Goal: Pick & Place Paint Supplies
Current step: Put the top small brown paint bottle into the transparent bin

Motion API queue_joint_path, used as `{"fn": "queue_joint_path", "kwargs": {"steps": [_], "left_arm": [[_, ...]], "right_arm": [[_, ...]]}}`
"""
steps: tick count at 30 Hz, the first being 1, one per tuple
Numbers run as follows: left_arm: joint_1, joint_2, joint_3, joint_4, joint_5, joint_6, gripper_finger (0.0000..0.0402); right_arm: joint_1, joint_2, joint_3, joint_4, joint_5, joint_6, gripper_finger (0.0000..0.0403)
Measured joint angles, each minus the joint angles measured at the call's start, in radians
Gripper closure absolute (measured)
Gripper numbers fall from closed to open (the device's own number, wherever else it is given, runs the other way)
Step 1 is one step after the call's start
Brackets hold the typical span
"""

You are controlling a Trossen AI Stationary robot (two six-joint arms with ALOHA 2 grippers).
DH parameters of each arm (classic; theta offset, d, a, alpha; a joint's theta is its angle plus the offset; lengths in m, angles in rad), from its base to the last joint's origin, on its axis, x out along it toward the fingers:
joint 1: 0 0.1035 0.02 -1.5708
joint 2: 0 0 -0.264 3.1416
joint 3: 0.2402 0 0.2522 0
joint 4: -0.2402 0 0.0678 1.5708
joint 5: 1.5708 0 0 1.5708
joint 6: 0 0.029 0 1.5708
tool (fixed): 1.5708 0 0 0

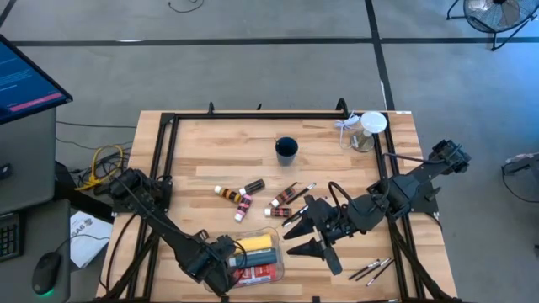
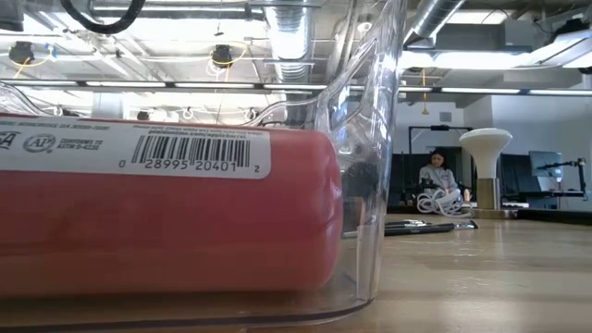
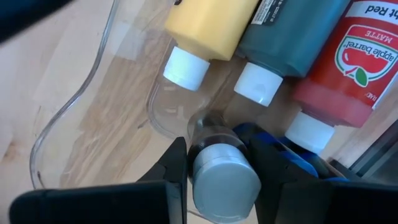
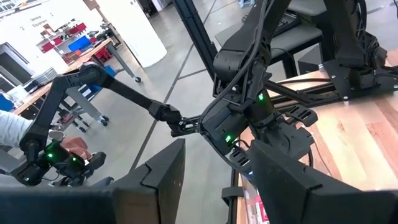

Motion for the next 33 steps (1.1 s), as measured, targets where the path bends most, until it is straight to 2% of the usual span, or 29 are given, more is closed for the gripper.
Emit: {"fn": "queue_joint_path", "kwargs": {"steps": [10, 33], "left_arm": [[0.001, 0.000, 0.000, -0.002, 0.000, 0.019, 0.0324], [0.001, 0.000, 0.000, -0.006, 0.010, 0.016, 0.0253]], "right_arm": [[0.000, 0.000, 0.000, -0.007, 0.000, -0.001, 0.0230], [0.000, 0.000, 0.000, -0.022, 0.000, -0.017, 0.0232]]}}
